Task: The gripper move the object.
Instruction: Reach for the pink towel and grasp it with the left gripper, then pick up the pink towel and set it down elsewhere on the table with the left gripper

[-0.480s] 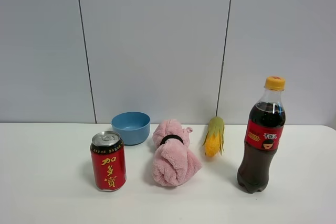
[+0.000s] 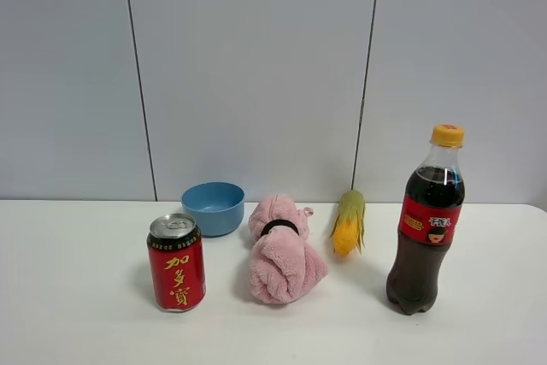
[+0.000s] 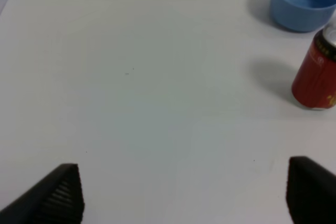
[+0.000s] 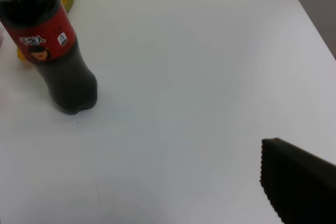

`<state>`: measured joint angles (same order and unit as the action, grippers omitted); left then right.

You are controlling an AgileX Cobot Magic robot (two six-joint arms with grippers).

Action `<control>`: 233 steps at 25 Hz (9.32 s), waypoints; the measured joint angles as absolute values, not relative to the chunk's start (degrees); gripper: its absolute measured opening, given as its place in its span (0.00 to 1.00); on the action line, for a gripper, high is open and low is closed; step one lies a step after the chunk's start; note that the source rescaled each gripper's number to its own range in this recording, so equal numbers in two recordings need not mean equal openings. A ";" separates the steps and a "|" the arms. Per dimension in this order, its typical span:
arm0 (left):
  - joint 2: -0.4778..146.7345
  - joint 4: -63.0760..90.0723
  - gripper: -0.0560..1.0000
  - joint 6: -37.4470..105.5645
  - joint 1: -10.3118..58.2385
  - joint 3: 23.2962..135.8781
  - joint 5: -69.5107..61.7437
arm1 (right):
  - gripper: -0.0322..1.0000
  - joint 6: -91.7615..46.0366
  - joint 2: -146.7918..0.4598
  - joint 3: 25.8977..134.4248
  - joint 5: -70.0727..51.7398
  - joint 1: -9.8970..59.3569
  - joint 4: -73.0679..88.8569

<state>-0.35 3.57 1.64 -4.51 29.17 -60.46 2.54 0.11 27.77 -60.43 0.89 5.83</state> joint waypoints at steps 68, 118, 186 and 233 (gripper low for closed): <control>1.49 7.74 0.72 1.87 -4.51 30.04 -57.92 | 1.00 2.54 0.11 27.77 -60.43 0.89 5.83; 124.73 6.33 0.74 -9.91 30.78 121.17 -69.71 | 1.00 2.54 0.11 27.77 -60.32 0.89 5.83; 145.33 8.00 0.10 0.99 34.26 124.16 -58.87 | 1.00 2.54 0.11 27.77 -60.22 0.89 5.83; 89.43 3.47 0.06 35.56 40.89 74.77 -66.78 | 1.00 2.54 0.11 27.77 -60.22 0.89 5.83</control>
<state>89.43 3.47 35.56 40.89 74.77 -66.78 2.54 0.11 27.77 -60.22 0.89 5.83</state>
